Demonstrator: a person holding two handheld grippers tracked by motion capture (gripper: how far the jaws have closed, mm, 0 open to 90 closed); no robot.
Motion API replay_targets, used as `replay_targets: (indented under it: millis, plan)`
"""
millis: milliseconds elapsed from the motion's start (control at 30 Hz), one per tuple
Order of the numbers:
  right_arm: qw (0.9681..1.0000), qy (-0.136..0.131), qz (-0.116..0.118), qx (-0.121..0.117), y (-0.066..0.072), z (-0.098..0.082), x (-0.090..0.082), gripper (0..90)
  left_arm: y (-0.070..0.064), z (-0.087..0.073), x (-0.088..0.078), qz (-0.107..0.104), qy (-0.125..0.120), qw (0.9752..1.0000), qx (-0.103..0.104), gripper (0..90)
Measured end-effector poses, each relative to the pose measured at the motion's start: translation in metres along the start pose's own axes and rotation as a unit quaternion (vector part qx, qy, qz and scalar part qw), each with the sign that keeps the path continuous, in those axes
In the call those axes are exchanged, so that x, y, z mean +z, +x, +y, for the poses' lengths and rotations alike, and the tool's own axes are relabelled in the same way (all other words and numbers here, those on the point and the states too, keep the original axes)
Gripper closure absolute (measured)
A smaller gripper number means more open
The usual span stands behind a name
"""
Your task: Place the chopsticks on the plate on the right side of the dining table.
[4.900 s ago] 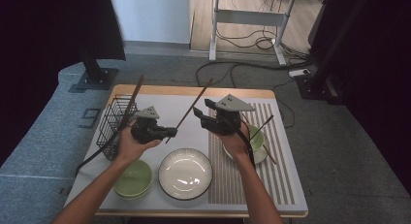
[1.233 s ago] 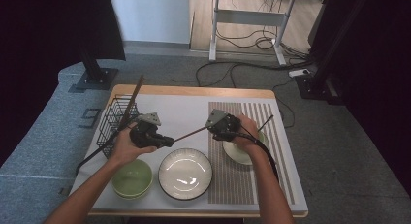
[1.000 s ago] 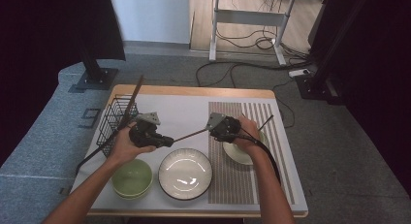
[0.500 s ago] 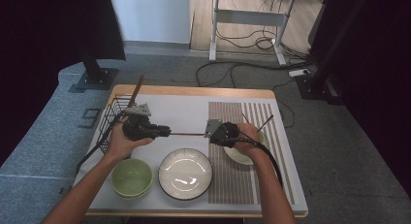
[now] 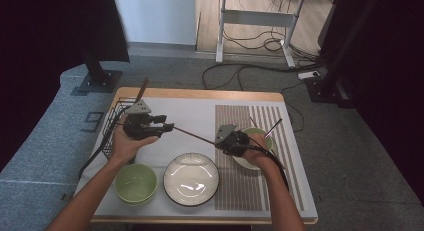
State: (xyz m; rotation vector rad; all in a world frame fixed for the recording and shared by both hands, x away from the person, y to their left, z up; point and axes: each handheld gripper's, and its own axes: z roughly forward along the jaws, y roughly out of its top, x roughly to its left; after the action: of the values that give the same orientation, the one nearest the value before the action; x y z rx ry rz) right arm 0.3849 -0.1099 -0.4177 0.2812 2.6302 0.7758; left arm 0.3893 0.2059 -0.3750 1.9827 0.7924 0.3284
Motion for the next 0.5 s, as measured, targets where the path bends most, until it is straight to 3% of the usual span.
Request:
replay_targets:
  millis: [133,233,267,500]
  plan:
    - [0.9997,-0.008,0.001,0.022,-0.002,-0.004,-0.002,84.9,-0.002,-0.001,-0.002,0.005,-0.004,1.0,0.004,47.7]
    - [0.9986,-0.021,-0.004,0.048,-0.004,-0.008,-0.005,84.9,-0.004,-0.002,-0.003,0.006,-0.006,0.9999,0.007,46.5]
    - [0.9972,-0.032,-0.003,0.068,-0.006,-0.012,-0.007,84.9,-0.004,-0.002,-0.003,0.006,-0.007,0.9999,0.008,45.9]
    - [0.994,-0.046,-0.006,0.099,-0.008,-0.019,-0.01,84.9,-0.007,-0.004,-0.001,0.008,0.0,0.9998,0.017,45.4]
